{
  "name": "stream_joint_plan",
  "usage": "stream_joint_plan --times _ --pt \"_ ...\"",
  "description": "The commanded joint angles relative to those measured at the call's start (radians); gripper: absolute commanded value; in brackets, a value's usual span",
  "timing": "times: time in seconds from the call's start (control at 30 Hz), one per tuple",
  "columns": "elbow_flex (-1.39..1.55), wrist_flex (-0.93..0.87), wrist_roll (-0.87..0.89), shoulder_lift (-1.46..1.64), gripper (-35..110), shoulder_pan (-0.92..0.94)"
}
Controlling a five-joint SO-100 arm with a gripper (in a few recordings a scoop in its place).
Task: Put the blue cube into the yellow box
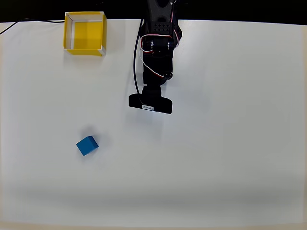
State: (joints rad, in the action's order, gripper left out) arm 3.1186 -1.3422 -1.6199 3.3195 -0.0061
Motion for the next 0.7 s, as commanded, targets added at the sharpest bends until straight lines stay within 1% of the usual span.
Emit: stream_joint_plan --times 0.0,0.43,0.53,0.6,0.67 --pt "0.026 -0.017 0.002 0.026 0 -0.023" --pt "0.026 -0.017 0.000 0.026 0 -0.025" --pt "0.026 -0.015 -0.034 0.026 0 -0.028" --pt "0.026 0.046 -0.043 0.020 0 -0.018" --pt "0.014 0.179 -0.046 -0.028 2 0.023"
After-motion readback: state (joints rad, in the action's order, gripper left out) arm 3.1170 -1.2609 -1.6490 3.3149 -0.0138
